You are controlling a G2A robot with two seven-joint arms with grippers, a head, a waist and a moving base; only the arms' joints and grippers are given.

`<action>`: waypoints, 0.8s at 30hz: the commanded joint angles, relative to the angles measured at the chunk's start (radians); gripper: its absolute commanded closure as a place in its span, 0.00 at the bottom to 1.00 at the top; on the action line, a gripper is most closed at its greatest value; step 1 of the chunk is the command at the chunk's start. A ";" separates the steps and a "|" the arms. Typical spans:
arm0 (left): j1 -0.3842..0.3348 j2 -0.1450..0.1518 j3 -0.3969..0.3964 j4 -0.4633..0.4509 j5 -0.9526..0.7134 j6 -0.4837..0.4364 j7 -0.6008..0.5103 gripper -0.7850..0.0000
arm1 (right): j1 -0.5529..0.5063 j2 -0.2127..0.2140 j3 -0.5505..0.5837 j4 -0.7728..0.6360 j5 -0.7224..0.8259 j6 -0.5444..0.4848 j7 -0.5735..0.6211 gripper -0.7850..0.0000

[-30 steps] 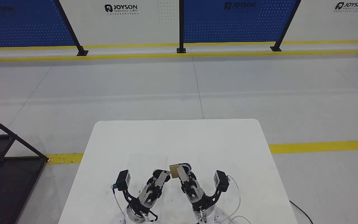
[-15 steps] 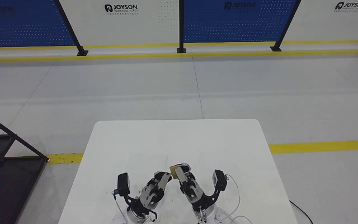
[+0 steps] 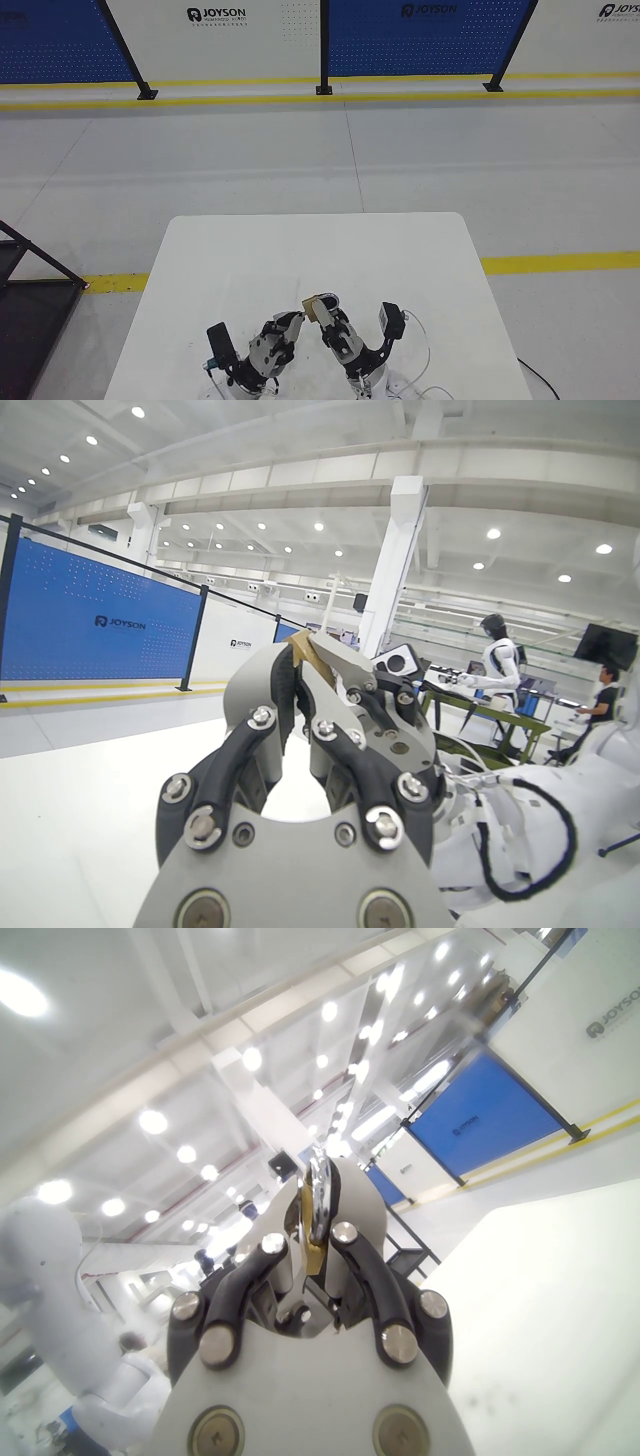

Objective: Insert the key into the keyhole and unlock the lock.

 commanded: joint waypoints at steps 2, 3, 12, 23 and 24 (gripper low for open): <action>0.002 0.001 0.001 -0.001 0.060 0.080 0.031 1.00 | -0.003 0.001 0.002 -0.004 0.009 0.002 0.012 1.00; 0.003 0.001 0.002 -0.001 0.080 0.107 0.043 1.00 | -0.004 0.001 0.003 -0.005 0.011 0.003 0.017 1.00; 0.011 0.002 0.007 -0.003 0.214 0.336 0.109 1.00 | -0.014 0.004 0.011 -0.019 0.023 0.004 0.041 1.00; 0.006 0.000 0.014 0.008 0.359 0.623 0.147 1.00 | -0.022 0.006 0.016 -0.027 0.031 0.004 0.062 1.00; 0.007 0.000 0.016 0.009 0.363 0.635 0.150 1.00 | -0.022 0.006 0.016 -0.028 0.032 0.004 0.064 1.00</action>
